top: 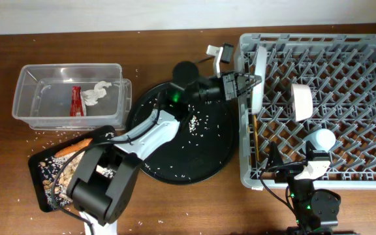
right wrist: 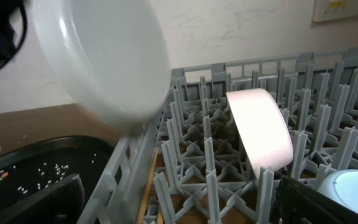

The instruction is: Sort waste into correct bins and load items into the dishwasher rack

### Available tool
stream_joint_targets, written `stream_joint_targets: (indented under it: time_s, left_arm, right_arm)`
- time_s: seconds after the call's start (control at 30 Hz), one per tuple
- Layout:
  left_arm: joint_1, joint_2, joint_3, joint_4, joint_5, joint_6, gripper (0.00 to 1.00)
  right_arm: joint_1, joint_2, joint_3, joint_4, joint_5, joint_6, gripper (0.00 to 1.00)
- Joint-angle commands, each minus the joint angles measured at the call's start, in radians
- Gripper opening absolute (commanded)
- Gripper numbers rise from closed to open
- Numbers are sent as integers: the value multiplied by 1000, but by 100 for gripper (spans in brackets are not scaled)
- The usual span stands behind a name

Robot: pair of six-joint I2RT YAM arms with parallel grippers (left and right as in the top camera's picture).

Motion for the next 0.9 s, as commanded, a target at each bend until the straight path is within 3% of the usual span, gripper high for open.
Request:
stream_joint_targets:
  time_s: [0.0,0.07,0.1,0.13,0.2,0.3,0.4,0.5,0.67,0.87]
  left_arm:
    - [1,18,18,-96,-103,29,1]
    - [2,18,18,-113,-103,94,26]
    - [4,17,18,-111,-97,103,76]
    - [10,15,18,-111,-87,130,99]
    - [49,-14,19,-209,-50,221,99]
    - [172,-171,19,-675,-79,478,99]
    - [367,-457,49,-1248,-389,753,99]
    - [495,-718,52,-1523,-758,838,99]
    - [506,-785,51,-1703,-813,834,99]
    - [504,-803,47,-1735,-863,834,99]
  right_arm:
    - [-6,-6,-5,-3,-9,1,98]
    - [-6,-6,-5,-3,-9,1,98]
    - [-5,-6,-5,-3,-9,1,98]
    - [-6,-6,-5,-3,-9,1,98]
    - [-5,-6,-5,-3,-9,1,98]
    - [-5,-6,-5,-3,-9,1,98]
    - [-6,-6,-5,-3,-9,1,98]
    - [-6,-6,-5,-3,-9,1,98]
    - [-6,-6,-5,-3,-10,1,98]
    - [-6,-6,-5,-3,-9,1,98]
